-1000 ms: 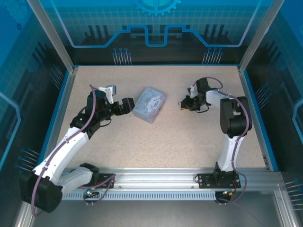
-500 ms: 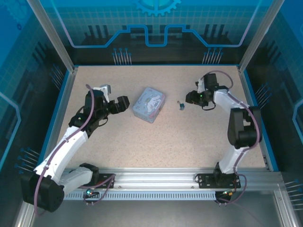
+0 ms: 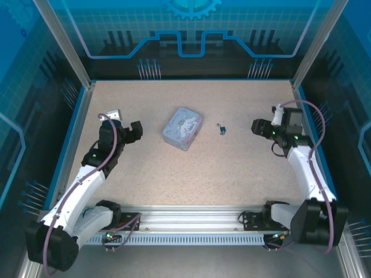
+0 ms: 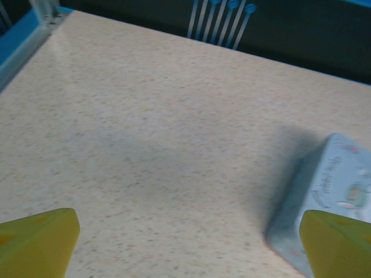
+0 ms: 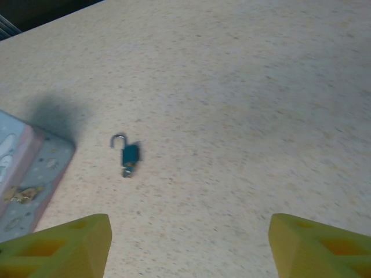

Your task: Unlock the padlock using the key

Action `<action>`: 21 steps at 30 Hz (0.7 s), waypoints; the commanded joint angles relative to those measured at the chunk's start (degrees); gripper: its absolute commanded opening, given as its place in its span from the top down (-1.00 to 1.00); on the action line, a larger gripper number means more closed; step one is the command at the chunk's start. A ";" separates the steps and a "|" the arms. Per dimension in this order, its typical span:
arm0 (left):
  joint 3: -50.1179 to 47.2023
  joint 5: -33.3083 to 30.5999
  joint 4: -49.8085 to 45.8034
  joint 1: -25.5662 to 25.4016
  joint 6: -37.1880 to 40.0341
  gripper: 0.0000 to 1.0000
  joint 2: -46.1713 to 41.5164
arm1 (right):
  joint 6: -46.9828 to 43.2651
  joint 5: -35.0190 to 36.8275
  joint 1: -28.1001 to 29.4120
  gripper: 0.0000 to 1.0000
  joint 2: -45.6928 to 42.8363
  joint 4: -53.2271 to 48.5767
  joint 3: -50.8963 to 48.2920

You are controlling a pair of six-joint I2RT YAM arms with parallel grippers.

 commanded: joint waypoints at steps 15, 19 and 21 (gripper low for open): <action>-19.41 -0.11 26.24 7.19 8.86 -0.98 5.61 | -4.95 -0.27 -5.46 -1.00 -1.12 37.01 -24.05; -19.36 4.13 32.02 9.22 10.14 -0.98 10.78 | -6.06 4.91 -1.63 -1.00 4.77 53.28 -27.40; -19.35 5.73 36.30 9.52 11.42 -0.98 13.06 | -7.02 5.48 0.51 -1.00 9.19 60.15 -27.89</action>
